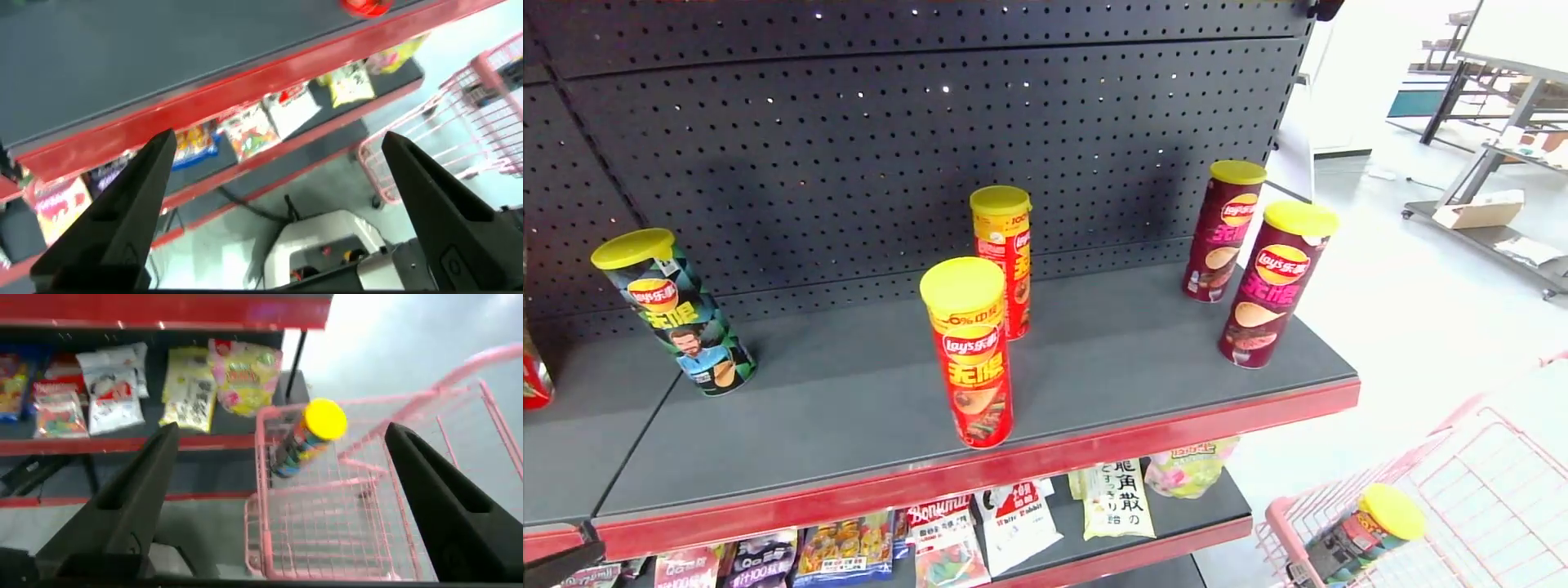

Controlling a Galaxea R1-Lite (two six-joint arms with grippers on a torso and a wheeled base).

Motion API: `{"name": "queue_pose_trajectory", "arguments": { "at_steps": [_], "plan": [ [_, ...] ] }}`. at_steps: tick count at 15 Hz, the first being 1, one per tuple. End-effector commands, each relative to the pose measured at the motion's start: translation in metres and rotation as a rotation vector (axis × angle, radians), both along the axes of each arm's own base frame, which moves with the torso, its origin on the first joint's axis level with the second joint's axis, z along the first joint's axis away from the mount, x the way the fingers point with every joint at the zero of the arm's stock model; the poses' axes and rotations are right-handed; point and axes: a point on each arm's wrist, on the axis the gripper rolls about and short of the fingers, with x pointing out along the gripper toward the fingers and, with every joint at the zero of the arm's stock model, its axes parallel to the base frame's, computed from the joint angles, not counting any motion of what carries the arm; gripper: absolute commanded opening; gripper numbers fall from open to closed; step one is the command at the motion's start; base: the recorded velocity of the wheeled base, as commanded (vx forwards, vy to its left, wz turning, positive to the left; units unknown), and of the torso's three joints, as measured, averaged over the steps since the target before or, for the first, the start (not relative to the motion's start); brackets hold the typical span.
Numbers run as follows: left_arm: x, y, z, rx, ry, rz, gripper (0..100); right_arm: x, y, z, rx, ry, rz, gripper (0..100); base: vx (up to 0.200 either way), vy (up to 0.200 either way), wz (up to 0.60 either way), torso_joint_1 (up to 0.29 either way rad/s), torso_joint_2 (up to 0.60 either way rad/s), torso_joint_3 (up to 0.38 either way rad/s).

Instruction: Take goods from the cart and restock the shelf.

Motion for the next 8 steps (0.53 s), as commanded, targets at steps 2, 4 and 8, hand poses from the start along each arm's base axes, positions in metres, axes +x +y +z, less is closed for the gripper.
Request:
{"name": "queue_pose_trajectory", "arguments": {
  "at_steps": [2, 4, 8],
  "plan": [
    [0.035, -0.006, 0.004, 0.02, 0.124, 0.004, 100, 0.004, 0.001, -0.008, 0.005, -0.018, -0.013, 100, 0.0, 0.0, 0.0, 0.0, 0.0, 0.0],
    [0.068, -0.012, 0.002, 0.021, 0.146, 0.008, 100, 0.002, 0.001, -0.017, 0.007, -0.044, -0.034, 100, 0.0, 0.0, 0.0, 0.0, 0.0, 0.0],
    [0.123, -0.037, -0.014, 0.039, 0.151, 0.071, 100, -0.001, 0.0, -0.027, 0.008, -0.047, -0.034, 100, 0.0, 0.0, 0.0, 0.0, 0.0, 0.0]
  ]
}}
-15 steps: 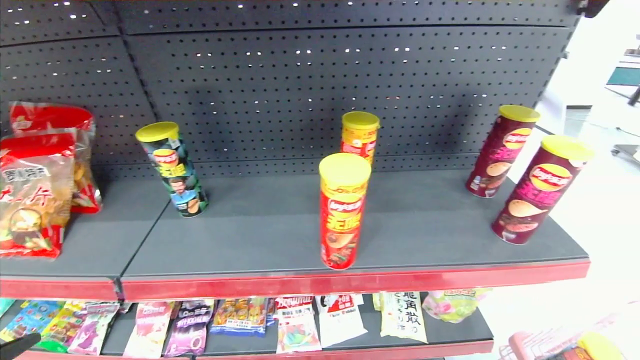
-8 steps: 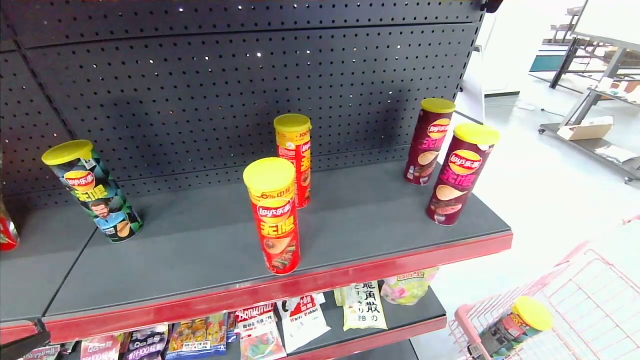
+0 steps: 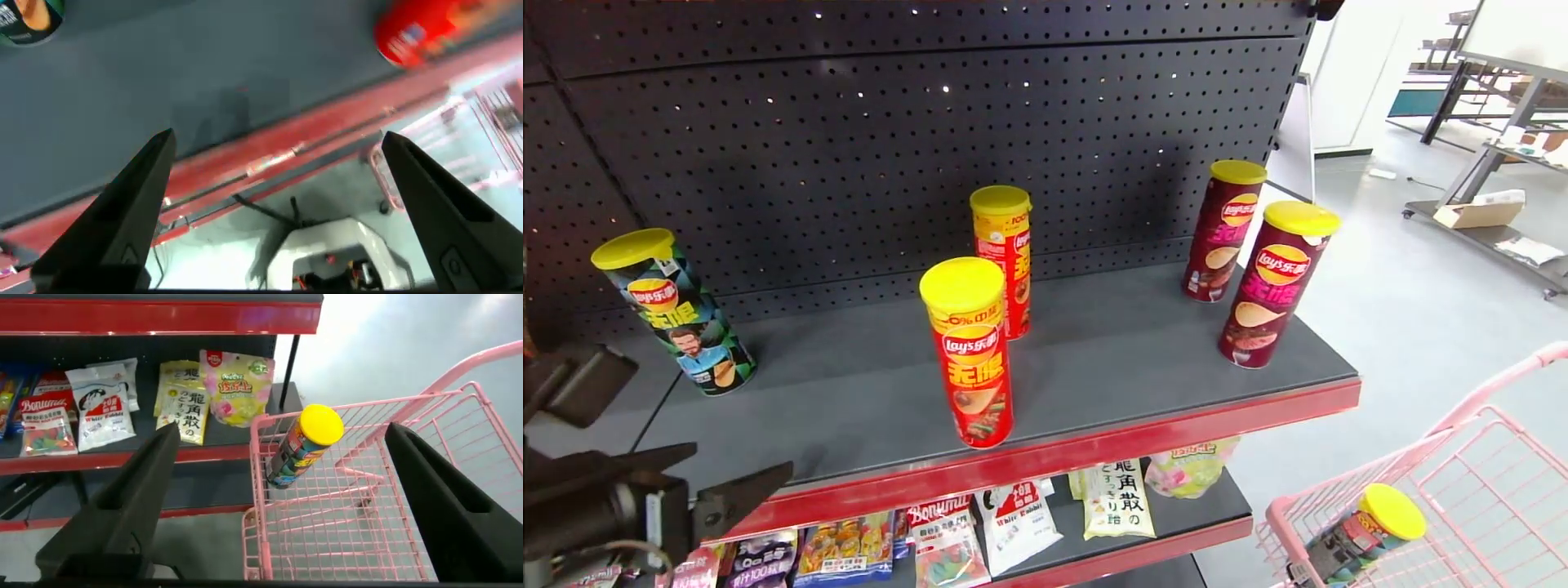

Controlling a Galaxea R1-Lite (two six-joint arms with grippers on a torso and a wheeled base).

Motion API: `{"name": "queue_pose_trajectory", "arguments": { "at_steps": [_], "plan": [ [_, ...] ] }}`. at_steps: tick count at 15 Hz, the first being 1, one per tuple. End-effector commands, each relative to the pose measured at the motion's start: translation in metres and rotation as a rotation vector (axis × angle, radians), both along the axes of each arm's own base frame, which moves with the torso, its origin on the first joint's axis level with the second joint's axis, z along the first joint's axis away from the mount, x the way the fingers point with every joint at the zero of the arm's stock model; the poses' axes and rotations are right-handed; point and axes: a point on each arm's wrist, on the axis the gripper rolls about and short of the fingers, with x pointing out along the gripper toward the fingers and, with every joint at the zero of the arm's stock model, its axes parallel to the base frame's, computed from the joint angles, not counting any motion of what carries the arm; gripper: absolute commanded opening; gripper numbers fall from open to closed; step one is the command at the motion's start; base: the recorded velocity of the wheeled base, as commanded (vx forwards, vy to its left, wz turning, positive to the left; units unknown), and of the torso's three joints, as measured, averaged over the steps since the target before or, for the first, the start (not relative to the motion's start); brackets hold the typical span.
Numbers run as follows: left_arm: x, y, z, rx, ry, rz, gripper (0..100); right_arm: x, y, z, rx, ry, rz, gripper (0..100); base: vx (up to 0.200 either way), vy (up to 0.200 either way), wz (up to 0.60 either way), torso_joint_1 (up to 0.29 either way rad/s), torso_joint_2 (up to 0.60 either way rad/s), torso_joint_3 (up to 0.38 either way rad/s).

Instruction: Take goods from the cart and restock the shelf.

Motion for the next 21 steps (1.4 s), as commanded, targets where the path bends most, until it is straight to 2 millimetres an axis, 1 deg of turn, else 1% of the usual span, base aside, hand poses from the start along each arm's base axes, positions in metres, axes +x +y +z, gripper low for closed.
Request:
{"name": "queue_pose_trajectory", "arguments": {
  "at_steps": [1, 2, 3, 4, 5, 6, 8, 10, 12, 13, 16, 21],
  "plan": [
    [0.04, -0.027, -0.022, -0.003, 0.096, 0.027, 100, -0.002, 0.0, -0.004, 0.001, -0.009, 0.002, 100, 0.0, 0.0, 0.0, 0.0, 0.0, 0.0],
    [0.049, -0.042, -0.023, -0.009, 0.108, 0.065, 100, -0.002, 0.0, -0.005, 0.002, -0.009, 0.0, 100, 0.0, 0.0, 0.0, 0.0, 0.0, 0.0],
    [0.055, -0.048, -0.025, -0.009, 0.117, 0.072, 100, -0.002, 0.0, -0.005, 0.003, -0.01, 0.002, 100, 0.0, 0.0, 0.0, 0.0, 0.0, 0.0],
    [0.06, -0.051, -0.026, -0.003, 0.126, 0.069, 100, -0.003, 0.0, -0.005, 0.005, -0.012, 0.003, 100, 0.0, 0.0, 0.0, 0.0, 0.0, 0.0],
    [0.06, -0.051, -0.026, -0.003, 0.126, 0.069, 100, -0.003, 0.0, -0.005, 0.005, -0.012, 0.003, 100, 0.0, 0.0, 0.0, 0.0, 0.0, 0.0],
    [0.074, -0.057, -0.031, 0.005, 0.154, 0.074, 100, -0.002, 0.0, -0.006, 0.006, -0.008, 0.002, 100, 0.0, 0.0, 0.0, 0.0, 0.0, 0.0],
    [0.085, -0.062, -0.036, 0.008, 0.172, 0.084, 100, -0.002, 0.0, -0.006, 0.009, -0.007, 0.003, 100, 0.0, 0.0, 0.0, 0.0, 0.0, 0.0],
    [0.089, -0.07, -0.04, 0.018, 0.186, 0.064, 100, -0.002, 0.0, -0.009, 0.01, -0.001, 0.002, 100, 0.0, 0.0, 0.0, 0.0, 0.0, 0.0],
    [0.096, -0.073, -0.044, 0.025, 0.197, 0.066, 100, -0.003, 0.0, -0.009, 0.013, -0.005, 0.002, 100, 0.0, 0.0, 0.0, 0.0, 0.0, 0.0],
    [0.104, -0.076, -0.046, 0.026, 0.203, 0.067, 100, -0.003, 0.0, -0.01, 0.013, -0.002, 0.002, 100, 0.0, 0.0, 0.0, 0.0, 0.0, 0.0],
    [0.114, -0.081, -0.048, 0.033, 0.207, 0.07, 100, -0.002, 0.0, -0.012, 0.013, 0.003, 0.003, 100, 0.0, 0.0, 0.0, 0.0, 0.0, 0.0],
    [0.124, -0.09, -0.051, 0.034, 0.208, 0.057, 100, -0.002, 0.0, -0.012, 0.012, 0.004, 0.003, 100, 0.0, 0.0, 0.0, 0.0, 0.0, 0.0]
  ]
}}
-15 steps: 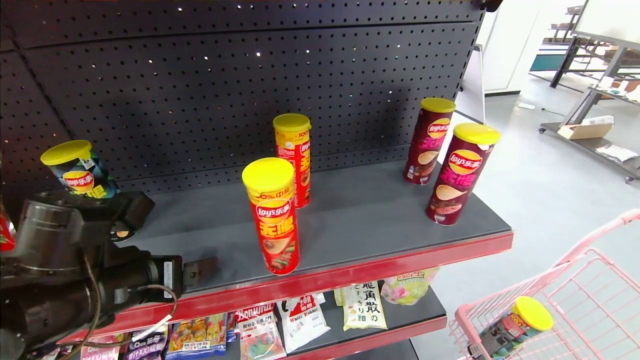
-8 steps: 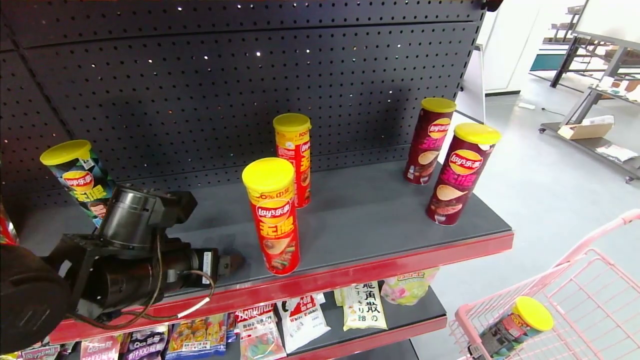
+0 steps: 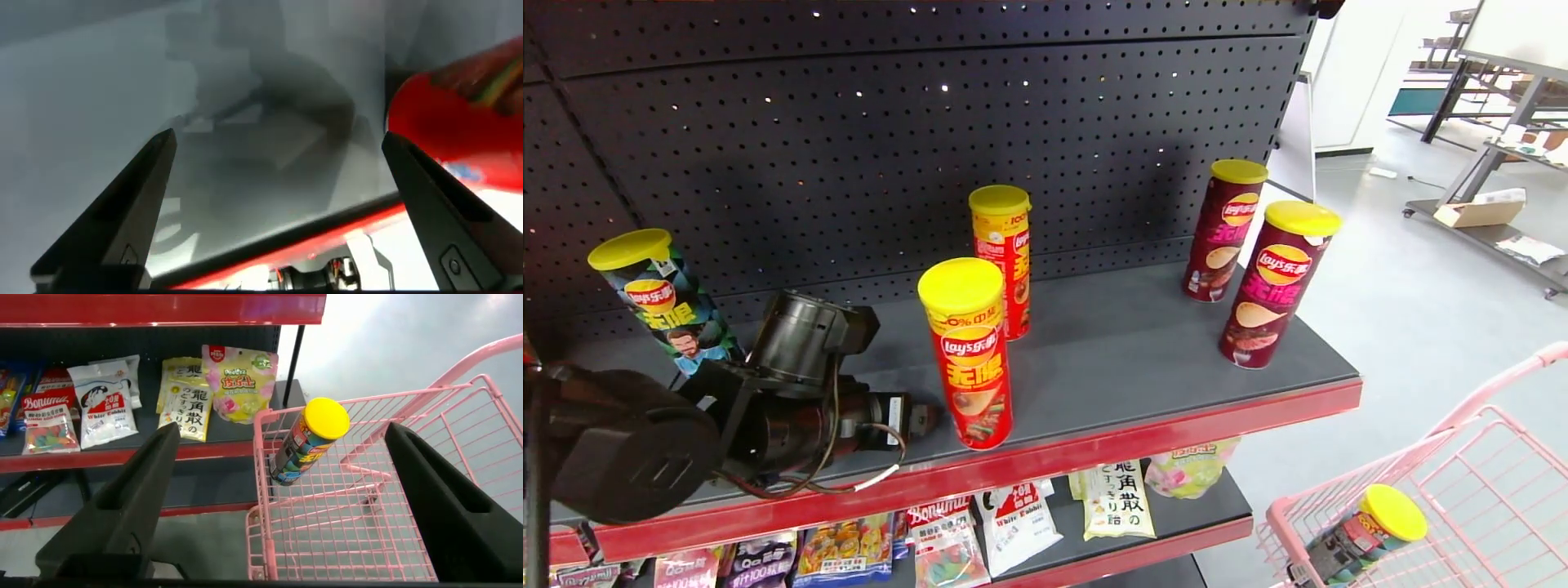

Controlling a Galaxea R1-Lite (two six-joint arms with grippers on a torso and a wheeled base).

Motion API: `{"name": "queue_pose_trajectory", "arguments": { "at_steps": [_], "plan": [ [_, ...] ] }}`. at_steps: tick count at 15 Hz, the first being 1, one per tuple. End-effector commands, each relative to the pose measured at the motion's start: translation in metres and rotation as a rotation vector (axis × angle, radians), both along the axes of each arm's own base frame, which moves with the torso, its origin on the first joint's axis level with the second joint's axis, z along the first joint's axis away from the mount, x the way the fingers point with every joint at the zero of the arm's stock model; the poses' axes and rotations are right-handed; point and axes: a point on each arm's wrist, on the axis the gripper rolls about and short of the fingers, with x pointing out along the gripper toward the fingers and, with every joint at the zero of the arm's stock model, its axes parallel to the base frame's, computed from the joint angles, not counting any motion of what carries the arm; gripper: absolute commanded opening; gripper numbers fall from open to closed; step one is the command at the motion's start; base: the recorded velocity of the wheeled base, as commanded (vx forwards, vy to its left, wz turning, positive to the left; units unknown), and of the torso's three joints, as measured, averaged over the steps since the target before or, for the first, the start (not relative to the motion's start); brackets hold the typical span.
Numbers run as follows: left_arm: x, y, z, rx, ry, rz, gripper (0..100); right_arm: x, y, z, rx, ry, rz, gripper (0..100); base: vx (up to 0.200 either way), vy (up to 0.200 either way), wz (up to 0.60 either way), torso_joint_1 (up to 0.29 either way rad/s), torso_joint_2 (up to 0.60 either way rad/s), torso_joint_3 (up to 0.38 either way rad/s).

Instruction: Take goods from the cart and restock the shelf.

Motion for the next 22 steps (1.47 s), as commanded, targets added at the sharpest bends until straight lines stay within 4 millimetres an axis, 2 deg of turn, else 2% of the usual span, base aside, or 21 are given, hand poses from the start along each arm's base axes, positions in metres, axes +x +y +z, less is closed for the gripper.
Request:
{"name": "queue_pose_trajectory", "arguments": {
  "at_steps": [1, 13, 22],
  "plan": [
    [0.005, -0.003, -0.003, 0.004, 0.008, -0.001, 100, 0.0, 0.0, 0.0, -0.001, 0.005, 0.001, 100, 0.0, 0.0, 0.0, 0.0, 0.0, 0.0],
    [0.016, -0.023, -0.001, -0.009, -0.009, -0.04, 100, 0.001, 0.0, -0.001, -0.002, 0.007, -0.001, 100, 0.0, 0.0, 0.0, 0.0, 0.0, 0.0],
    [0.016, -0.027, -0.001, -0.013, -0.01, -0.049, 100, 0.0, 0.0, -0.001, -0.002, 0.005, -0.002, 100, 0.0, 0.0, 0.0, 0.0, 0.0, 0.0]
  ]
}}
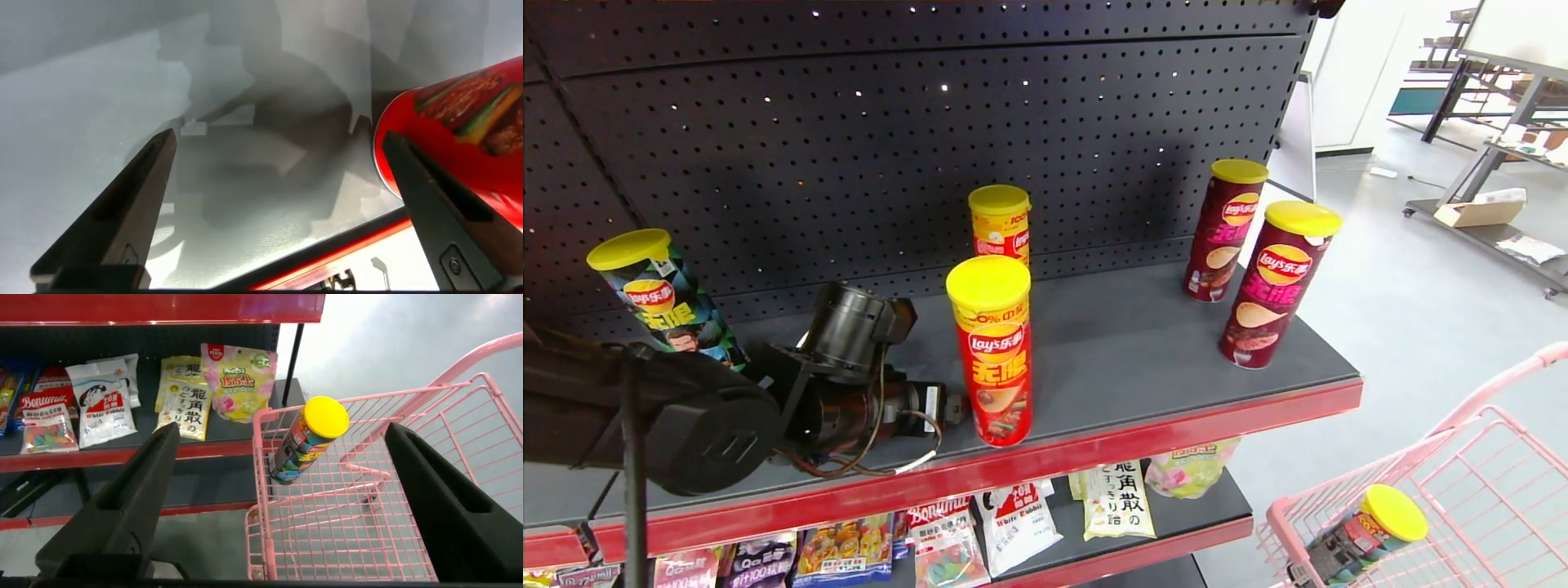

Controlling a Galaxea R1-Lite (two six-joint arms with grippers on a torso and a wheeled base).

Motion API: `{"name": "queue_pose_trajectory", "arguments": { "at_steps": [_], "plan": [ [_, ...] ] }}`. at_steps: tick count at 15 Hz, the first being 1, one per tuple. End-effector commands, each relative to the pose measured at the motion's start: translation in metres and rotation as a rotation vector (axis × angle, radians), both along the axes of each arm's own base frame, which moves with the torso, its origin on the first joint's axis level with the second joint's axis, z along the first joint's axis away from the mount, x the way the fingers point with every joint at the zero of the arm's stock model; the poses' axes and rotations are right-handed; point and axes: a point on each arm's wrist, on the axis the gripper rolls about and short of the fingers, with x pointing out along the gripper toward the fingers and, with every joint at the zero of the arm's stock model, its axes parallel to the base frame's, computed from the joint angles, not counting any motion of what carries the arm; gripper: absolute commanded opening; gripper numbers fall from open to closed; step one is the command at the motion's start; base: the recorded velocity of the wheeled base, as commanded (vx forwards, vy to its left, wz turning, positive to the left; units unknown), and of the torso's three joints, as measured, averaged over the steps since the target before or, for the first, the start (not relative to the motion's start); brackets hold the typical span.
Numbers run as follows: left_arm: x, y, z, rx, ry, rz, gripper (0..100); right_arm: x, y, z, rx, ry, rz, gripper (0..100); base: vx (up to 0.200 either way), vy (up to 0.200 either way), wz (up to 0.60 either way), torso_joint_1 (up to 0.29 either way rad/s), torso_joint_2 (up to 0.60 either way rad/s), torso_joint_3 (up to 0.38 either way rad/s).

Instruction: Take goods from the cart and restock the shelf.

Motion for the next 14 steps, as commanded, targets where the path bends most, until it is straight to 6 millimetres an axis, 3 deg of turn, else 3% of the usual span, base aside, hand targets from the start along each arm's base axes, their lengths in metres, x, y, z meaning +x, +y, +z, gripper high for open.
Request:
{"name": "queue_pose_trajectory", "arguments": {
  "at_steps": [1, 9, 11, 14],
  "plan": [
    [0.0, -0.001, 0.002, -0.007, -0.006, 0.0, 100, 0.0, 0.0, 0.0, -0.001, 0.002, 0.001, 100, 0.0, 0.0, 0.0, 0.0, 0.0, 0.0],
    [-0.006, 0.001, 0.003, -0.014, -0.005, 0.012, 100, 0.0, 0.0, 0.0, 0.0, 0.0, 0.001, 100, 0.0, 0.0, 0.0, 0.0, 0.0, 0.0],
    [-0.028, 0.018, 0.018, -0.029, -0.035, 0.047, 100, 0.001, 0.0, 0.0, -0.001, 0.016, 0.008, 100, 0.0, 0.0, 0.0, 0.0, 0.0, 0.0],
    [-0.086, 0.064, 0.044, 0.039, -0.057, 0.045, 100, 0.01, 0.002, 0.003, -0.002, 0.081, 0.039, 100, 0.0, 0.0, 0.0, 0.0, 0.0, 0.0]
  ]
}}
